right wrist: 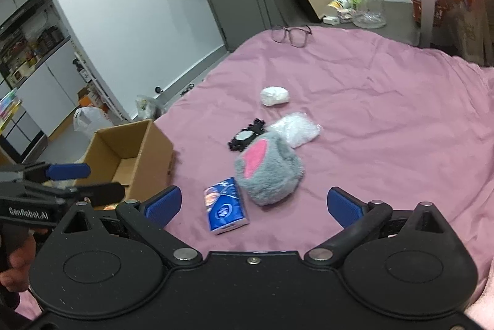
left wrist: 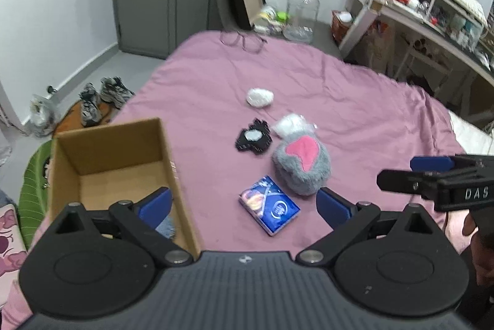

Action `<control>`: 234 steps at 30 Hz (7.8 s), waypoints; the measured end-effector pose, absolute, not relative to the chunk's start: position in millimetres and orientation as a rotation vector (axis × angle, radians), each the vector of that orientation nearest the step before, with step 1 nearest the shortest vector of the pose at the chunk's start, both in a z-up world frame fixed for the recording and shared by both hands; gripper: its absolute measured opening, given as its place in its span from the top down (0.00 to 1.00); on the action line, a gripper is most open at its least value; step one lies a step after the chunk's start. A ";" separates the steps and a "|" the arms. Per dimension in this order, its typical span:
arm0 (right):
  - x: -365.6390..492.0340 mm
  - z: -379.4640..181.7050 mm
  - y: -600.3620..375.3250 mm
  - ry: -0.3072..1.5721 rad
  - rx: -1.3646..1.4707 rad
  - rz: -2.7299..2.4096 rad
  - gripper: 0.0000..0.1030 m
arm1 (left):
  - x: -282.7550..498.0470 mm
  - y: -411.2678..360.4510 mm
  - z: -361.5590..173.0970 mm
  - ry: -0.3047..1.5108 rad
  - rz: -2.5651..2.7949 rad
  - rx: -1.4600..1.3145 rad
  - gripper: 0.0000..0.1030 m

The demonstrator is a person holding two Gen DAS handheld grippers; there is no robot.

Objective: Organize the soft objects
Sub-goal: 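Move the right tool to the grey fluffy plush and grasp it, then carry the grey plush with the right tool over the cardboard box, then lower the grey plush into the box and open the right tool, then move both tools back toward the blue tissue pack on the bed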

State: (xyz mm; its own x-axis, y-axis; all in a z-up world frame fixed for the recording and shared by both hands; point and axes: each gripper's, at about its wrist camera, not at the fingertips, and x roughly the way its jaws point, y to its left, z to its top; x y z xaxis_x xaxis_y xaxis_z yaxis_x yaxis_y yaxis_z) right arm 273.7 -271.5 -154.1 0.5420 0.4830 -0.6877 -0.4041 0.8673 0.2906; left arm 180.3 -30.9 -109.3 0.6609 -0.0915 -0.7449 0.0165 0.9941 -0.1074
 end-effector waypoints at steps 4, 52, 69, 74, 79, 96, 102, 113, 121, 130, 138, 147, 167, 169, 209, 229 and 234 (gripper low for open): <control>287.0 -167.1 -277.1 0.877 0.129 0.515 0.09 | 194.5 -41.1 -123.6 0.888 -0.096 -0.080 0.06; 367.8 -203.2 -266.1 0.992 0.328 0.610 0.74 | 299.3 -91.5 -179.4 0.985 -0.292 -0.180 0.60; 330.5 -129.3 -212.9 0.816 0.218 0.723 0.74 | 247.5 -45.9 -108.7 0.785 -0.230 -0.200 0.60; 315.4 -117.8 -182.3 0.784 0.186 0.774 0.74 | 226.6 -20.7 -95.8 0.746 -0.188 -0.198 0.60; 301.6 -116.7 -151.6 0.778 0.156 0.809 0.74 | 204.5 8.8 -92.8 0.726 -0.152 -0.213 0.60; 273.1 -124.1 -74.3 0.800 0.096 0.851 0.74 | 169.7 84.2 -108.5 0.707 -0.095 -0.281 0.60; 274.7 -131.5 -55.7 0.817 0.093 0.852 0.74 | 169.7 106.1 -118.3 0.719 -0.088 -0.292 0.60; 290.1 -146.9 -38.4 0.835 0.095 0.833 0.71 | 189.8 125.3 -134.3 0.746 -0.082 -0.286 0.60; 293.7 -155.5 -39.6 0.871 0.097 0.808 0.52 | 196.2 126.4 -147.4 0.762 -0.051 -0.290 0.56; 286.2 -143.0 -69.6 0.845 0.115 0.774 0.47 | 189.2 131.6 -141.8 0.758 0.064 -0.297 0.54; 276.1 -127.3 -94.9 0.822 0.123 0.753 0.43 | 170.6 123.0 -117.1 0.741 0.091 -0.286 0.46; 261.1 -102.4 -121.2 0.786 0.108 0.731 0.30 | 152.1 110.8 -87.9 0.720 0.116 -0.242 0.32; 243.2 -86.4 -162.9 0.776 0.083 0.654 0.00 | 126.6 87.9 -63.4 0.720 0.145 -0.246 0.00; 241.9 -86.1 -166.2 0.780 0.082 0.650 0.00 | 125.1 83.8 -61.7 0.721 0.145 -0.239 0.00; 284.0 -128.8 -252.9 0.793 0.151 0.593 0.00 | 181.2 12.2 -83.4 0.825 0.088 -0.162 0.00; 337.5 -173.4 -280.3 0.886 0.203 0.522 0.20 | 251.2 -26.0 -127.4 0.876 -0.071 -0.169 0.20; 349.7 -180.2 -281.1 0.900 0.199 0.514 0.22 | 268.7 -37.5 -142.7 0.926 -0.113 -0.173 0.31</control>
State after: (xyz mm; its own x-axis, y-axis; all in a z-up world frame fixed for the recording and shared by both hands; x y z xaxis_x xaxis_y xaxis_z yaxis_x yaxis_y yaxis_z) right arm 349.7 -281.1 -180.2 0.5104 0.5057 -0.6955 -0.3422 0.8614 0.3753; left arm 268.7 -37.5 -142.7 0.5964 -0.1709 -0.7843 0.0227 0.9803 -0.1963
